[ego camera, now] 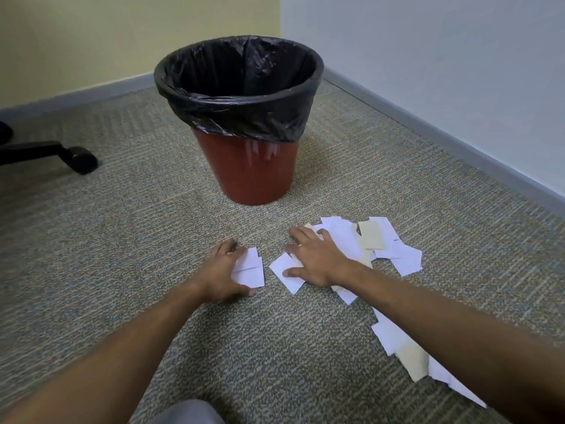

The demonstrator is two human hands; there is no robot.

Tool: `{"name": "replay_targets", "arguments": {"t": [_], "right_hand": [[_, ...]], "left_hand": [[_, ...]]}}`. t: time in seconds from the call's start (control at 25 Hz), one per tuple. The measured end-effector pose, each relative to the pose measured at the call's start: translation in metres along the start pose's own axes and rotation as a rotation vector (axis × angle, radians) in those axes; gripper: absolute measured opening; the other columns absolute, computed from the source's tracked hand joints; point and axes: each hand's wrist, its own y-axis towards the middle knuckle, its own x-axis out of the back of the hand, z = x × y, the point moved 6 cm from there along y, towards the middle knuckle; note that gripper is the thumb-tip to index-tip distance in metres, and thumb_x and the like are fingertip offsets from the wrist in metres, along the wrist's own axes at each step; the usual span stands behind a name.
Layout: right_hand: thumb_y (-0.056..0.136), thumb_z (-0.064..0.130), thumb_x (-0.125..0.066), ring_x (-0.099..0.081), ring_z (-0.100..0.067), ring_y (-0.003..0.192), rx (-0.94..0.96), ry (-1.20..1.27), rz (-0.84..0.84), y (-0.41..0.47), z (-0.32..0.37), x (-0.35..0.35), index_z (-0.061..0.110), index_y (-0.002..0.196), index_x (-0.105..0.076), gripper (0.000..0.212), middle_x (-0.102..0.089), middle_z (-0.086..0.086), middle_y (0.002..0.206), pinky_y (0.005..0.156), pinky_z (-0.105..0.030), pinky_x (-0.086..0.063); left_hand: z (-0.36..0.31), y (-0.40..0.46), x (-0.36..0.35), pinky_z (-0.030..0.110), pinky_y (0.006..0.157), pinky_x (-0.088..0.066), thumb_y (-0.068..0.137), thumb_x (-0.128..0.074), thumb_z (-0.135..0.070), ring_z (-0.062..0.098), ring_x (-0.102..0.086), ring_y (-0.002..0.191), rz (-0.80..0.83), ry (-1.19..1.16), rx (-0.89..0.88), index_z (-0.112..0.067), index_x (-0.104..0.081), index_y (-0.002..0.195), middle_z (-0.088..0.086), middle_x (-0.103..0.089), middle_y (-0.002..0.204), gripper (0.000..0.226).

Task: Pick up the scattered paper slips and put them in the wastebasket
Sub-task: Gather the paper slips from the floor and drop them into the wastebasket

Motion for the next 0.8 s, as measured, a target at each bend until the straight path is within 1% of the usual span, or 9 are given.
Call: {"name": "replay_targets", "arguments": {"t": [0.12,0.24,0.32,0.4,0.48,0.56,0.68,0.72,0.8], "right_hand": [[0.090,0.051,-0.054,-0.005,-0.022,0.149,-0.036,-0.012,-0.095,-0.001,0.009,-0.012,0.017,0.135,-0.048,0.057,-0.012,-0.007,0.161,0.116,-0.052,-0.008],[0.086,0.041,-0.063,-0.021,-0.020,0.143,-0.033,0.132,-0.222,-0.007,0.018,-0.015,0.020,0.116,-0.056,0.037,-0.033,-0.002,0.151,0.112,-0.049,-0.011],[0.086,0.034,-0.064,-0.043,-0.016,0.124,-0.042,0.319,-0.267,-0.014,0.020,-0.014,0.023,0.104,-0.056,0.023,-0.055,0.004,0.124,0.110,-0.045,-0.017],[0.086,0.029,-0.066,-0.058,-0.013,0.096,-0.078,0.589,-0.281,-0.020,0.018,-0.013,0.024,0.097,-0.058,0.015,-0.065,0.007,0.096,0.103,-0.043,-0.033],[0.087,0.026,-0.067,-0.061,-0.011,0.080,-0.139,0.859,-0.305,-0.027,0.012,-0.012,0.026,0.095,-0.058,0.012,-0.066,0.007,0.088,0.086,-0.038,-0.049],[0.088,0.026,-0.067,-0.057,-0.007,0.066,-0.214,0.994,-0.395,-0.035,-0.002,-0.001,0.030,0.097,-0.055,0.015,-0.063,0.008,0.088,0.070,-0.033,-0.052],[0.091,0.024,-0.063,-0.048,-0.006,0.048,-0.259,0.846,-0.673,-0.050,-0.032,0.034,0.033,0.102,-0.052,0.017,-0.064,0.006,0.091,0.058,-0.030,-0.045],[0.092,0.024,-0.062,-0.048,-0.006,0.048,-0.254,0.714,-0.754,-0.053,-0.043,0.047,0.030,0.102,-0.055,0.013,-0.065,0.005,0.090,0.058,-0.029,-0.044],[0.093,0.019,-0.059,-0.057,-0.015,0.056,-0.248,0.380,-0.809,-0.051,-0.060,0.066,0.022,0.099,-0.063,0.009,-0.069,0.003,0.086,0.058,-0.030,-0.045]], "left_hand": [[0.002,-0.005,0.006,0.035,0.117,-0.022,0.074,-0.074,-0.050,0.023,-0.024,0.141,-0.058,0.018,-0.075,-0.015,-0.034,0.148,0.004,-0.022,0.156,0.091],[-0.005,-0.012,0.008,0.038,0.112,-0.035,0.088,-0.055,-0.053,0.022,-0.037,0.133,-0.085,0.275,-0.173,-0.015,-0.037,0.145,0.003,-0.034,0.150,0.071],[-0.013,-0.017,0.006,0.039,0.105,-0.041,0.091,-0.044,-0.052,0.022,-0.046,0.124,-0.112,0.472,-0.227,-0.014,-0.042,0.139,0.005,-0.043,0.143,0.061],[-0.020,-0.023,0.002,0.037,0.098,-0.045,0.094,-0.039,-0.047,0.021,-0.052,0.116,-0.140,0.569,-0.258,-0.014,-0.046,0.129,0.006,-0.051,0.133,0.049],[-0.025,-0.028,0.001,0.036,0.089,-0.049,0.096,-0.037,-0.043,0.020,-0.055,0.109,-0.158,0.574,-0.258,-0.015,-0.047,0.124,0.005,-0.055,0.126,0.040],[-0.031,-0.029,0.004,0.037,0.080,-0.051,0.098,-0.036,-0.036,0.021,-0.058,0.102,-0.185,0.571,-0.258,-0.015,-0.046,0.120,0.005,-0.059,0.118,0.033],[-0.035,-0.028,0.012,0.034,0.064,-0.049,0.098,-0.037,-0.022,0.022,-0.062,0.083,-0.253,0.572,-0.247,-0.014,-0.044,0.129,0.004,-0.064,0.106,0.033],[-0.036,-0.027,0.016,0.032,0.057,-0.047,0.097,-0.040,-0.019,0.021,-0.059,0.071,-0.298,0.552,-0.247,-0.013,-0.041,0.135,0.003,-0.065,0.101,0.039],[-0.040,-0.029,0.027,0.028,0.046,-0.039,0.094,-0.046,-0.013,0.018,-0.047,0.053,-0.386,0.442,-0.245,-0.013,-0.032,0.146,0.004,-0.065,0.092,0.053]]}}
